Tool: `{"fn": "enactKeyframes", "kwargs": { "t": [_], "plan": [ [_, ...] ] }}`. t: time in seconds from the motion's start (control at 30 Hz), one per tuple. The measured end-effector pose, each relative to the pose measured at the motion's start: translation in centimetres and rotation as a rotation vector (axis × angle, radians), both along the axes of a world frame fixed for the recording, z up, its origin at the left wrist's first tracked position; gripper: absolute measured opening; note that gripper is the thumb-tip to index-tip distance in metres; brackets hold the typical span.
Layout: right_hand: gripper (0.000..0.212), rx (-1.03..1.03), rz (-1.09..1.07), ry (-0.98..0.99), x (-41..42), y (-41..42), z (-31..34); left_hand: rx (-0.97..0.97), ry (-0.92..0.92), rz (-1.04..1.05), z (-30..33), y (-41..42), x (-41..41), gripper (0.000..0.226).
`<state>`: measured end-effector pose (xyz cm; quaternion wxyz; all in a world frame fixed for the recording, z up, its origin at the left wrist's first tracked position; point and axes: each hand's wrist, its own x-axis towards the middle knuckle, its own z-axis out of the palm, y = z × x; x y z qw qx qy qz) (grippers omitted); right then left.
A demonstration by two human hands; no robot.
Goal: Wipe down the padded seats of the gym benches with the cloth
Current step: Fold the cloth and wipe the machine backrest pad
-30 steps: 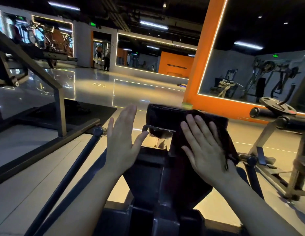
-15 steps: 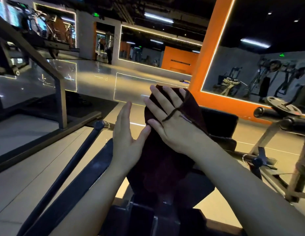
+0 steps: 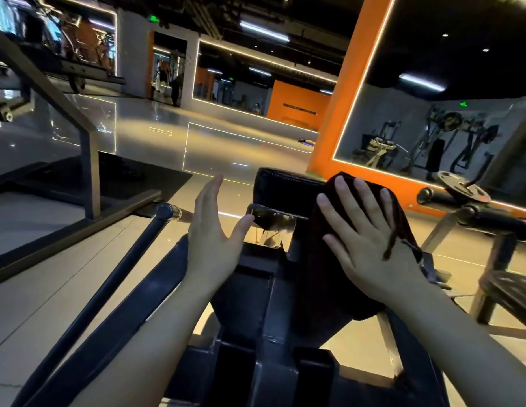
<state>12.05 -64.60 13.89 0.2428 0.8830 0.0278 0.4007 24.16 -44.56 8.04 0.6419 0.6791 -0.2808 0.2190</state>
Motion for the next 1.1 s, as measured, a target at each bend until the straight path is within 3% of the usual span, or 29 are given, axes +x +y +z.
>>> {"fn": "enactKeyframes", "kwargs": {
  "t": [0.1,0.23,0.47,0.63,0.87,1.1],
  "plan": [
    [0.058,-0.035,-0.027,0.019,2.1,1.1,0.2,-0.024,-0.036,-0.026,-0.1,-0.3,0.3,0.07],
    [0.057,0.07,-0.03,0.142,5.0,4.8,1.8,-0.032,-0.064,-0.043,-0.3,-0.2,0.2,0.064],
    [0.042,0.148,-0.126,0.039,9.3,10.1,2.3,0.035,-0.119,-0.017,-0.7,0.9,-1.4,0.054],
    [0.047,0.182,0.024,-0.064,6.3,6.3,1.5,0.08,-0.13,0.019,-0.9,2.1,-1.6,0.053],
    [0.051,0.256,-0.11,-0.142,1.2,-0.7,0.1,0.076,-0.113,0.042,-1.8,2.7,0.5,0.052],
    [0.057,0.301,-0.231,-0.136,3.9,3.9,0.6,0.058,-0.159,0.022,-2.3,1.8,0.7,0.053]
  ]
}}
